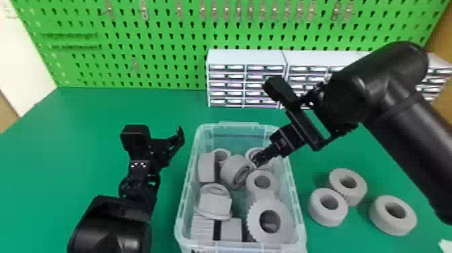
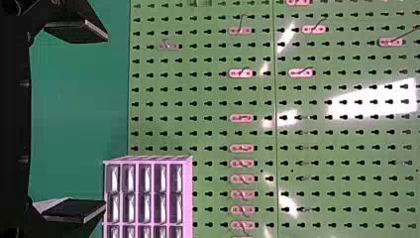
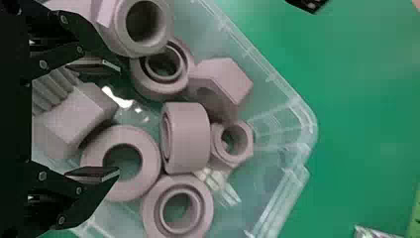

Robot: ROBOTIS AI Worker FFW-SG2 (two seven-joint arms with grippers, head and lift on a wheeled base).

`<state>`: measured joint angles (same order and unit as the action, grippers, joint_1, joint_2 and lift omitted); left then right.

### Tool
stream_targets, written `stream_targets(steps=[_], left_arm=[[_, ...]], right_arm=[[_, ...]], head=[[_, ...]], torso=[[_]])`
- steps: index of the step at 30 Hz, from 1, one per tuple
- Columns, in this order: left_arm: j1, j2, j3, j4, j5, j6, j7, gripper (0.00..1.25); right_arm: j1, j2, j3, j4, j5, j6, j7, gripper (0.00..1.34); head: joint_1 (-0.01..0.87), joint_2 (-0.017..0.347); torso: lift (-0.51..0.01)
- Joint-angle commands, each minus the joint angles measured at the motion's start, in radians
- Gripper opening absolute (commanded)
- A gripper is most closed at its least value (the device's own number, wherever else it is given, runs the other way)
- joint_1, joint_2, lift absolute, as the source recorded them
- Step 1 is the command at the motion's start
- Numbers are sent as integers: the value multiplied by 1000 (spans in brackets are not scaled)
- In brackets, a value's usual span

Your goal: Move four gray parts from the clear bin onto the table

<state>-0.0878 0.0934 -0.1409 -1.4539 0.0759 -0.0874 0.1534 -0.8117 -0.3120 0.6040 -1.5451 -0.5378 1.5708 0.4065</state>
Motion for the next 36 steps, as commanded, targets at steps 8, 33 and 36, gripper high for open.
stream_targets(steps=[8, 33, 36], left_arm=[[0, -1, 1, 1, -1, 0, 0, 1147], [3, -1, 21, 0, -5, 0, 0, 1147], [6, -1, 23, 0, -5, 0, 0, 1147]], right_arm=[[-6, -6, 74, 0, -56, 1, 0, 804], [-43, -62, 266, 28, -205, 1, 0, 804], [-47, -71, 270, 28, -214, 1, 0, 804]], head=[[693, 72], [693, 72], [693, 72]], torso=[[-52], [-52], [-52]])
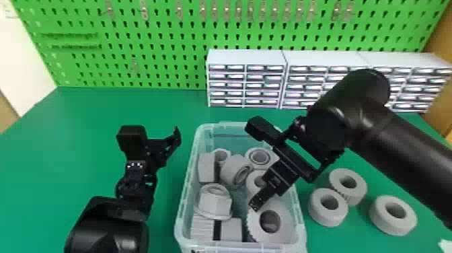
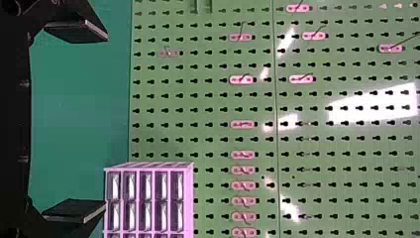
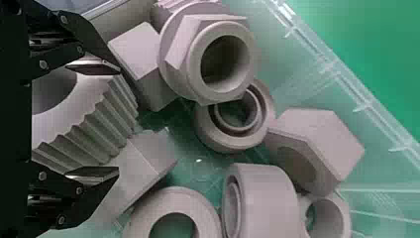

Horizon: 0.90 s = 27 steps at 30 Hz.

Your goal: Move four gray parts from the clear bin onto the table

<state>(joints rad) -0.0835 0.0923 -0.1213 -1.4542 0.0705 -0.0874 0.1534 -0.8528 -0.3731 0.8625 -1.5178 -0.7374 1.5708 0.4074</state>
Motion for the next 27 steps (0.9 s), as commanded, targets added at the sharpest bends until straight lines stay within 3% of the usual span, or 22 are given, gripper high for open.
stream_targets(steps=[1, 27], left_arm=[[2, 1, 3, 0, 0, 0, 0, 1147], [1, 1, 12, -2, -3, -2, 0, 1147]], right_arm=[[-6, -12, 12, 1, -16, 1, 1, 804], [-37, -38, 58, 11, -48, 1, -1, 804]], head=[[693, 72], [693, 72]], torso=[[-52], [-52]])
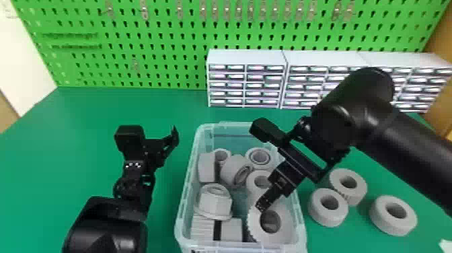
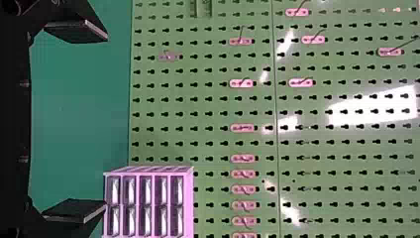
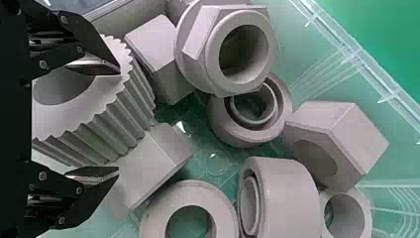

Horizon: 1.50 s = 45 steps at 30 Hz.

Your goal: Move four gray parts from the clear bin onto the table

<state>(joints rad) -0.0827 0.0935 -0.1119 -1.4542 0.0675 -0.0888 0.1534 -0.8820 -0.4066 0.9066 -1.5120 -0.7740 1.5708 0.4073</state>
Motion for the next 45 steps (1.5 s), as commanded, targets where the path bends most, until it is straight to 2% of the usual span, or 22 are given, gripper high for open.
stream_targets(steps=[1, 17, 24, 29, 36, 45], left_arm=[[0, 0, 5, -3, 0, 0, 0, 1147], [-5, 2, 14, -9, -6, 0, 0, 1147], [-6, 3, 12, -9, -8, 0, 0, 1147], [-6, 3, 11, -9, -8, 0, 0, 1147], [-6, 3, 11, -9, -8, 0, 0, 1147], [-2, 3, 14, -9, -6, 0, 0, 1147]], right_arm=[[-9, -5, 15, 6, -14, 1, 1, 804], [-22, -8, 48, 33, -31, 1, -1, 793], [-25, -6, 44, 42, -31, 1, -1, 663], [-23, -5, 35, 44, -30, 1, 1, 508], [-17, -6, 23, 44, -27, 1, 1, 396], [-18, -1, 23, 41, -13, 1, 1, 385]], head=[[693, 72], [693, 72], [693, 72], [693, 72], [693, 72], [693, 72]], torso=[[-52], [-52], [-52], [-52], [-52], [-52]])
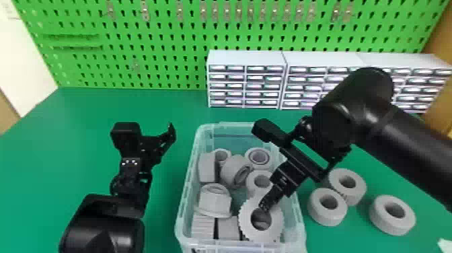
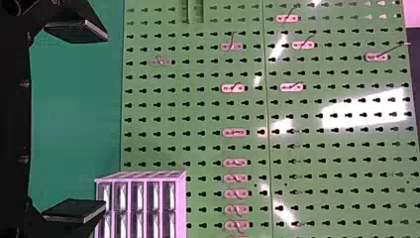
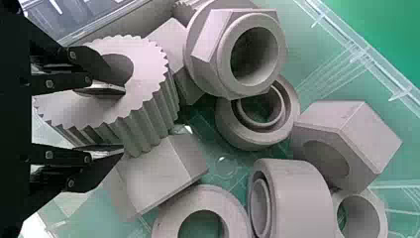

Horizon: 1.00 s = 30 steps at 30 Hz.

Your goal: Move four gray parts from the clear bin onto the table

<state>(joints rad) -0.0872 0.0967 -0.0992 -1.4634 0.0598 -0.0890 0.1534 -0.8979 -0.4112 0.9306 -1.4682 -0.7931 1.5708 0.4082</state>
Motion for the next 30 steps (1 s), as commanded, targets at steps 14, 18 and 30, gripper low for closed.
stream_targets(steps=[14, 18, 30], left_arm=[[0, 0, -4, 0, 2, -2, 0, 1147], [1, 0, -4, 0, 2, -2, 0, 1147], [-5, 0, -5, 0, 0, -2, 0, 1147]], right_arm=[[8, 14, -70, -20, 14, 0, 0, 365], [8, 20, -78, -23, 23, 0, 0, 365], [2, 25, -36, -7, 37, 1, 1, 387]], head=[[693, 72], [693, 72], [693, 72]], torso=[[-52], [-52], [-52]])
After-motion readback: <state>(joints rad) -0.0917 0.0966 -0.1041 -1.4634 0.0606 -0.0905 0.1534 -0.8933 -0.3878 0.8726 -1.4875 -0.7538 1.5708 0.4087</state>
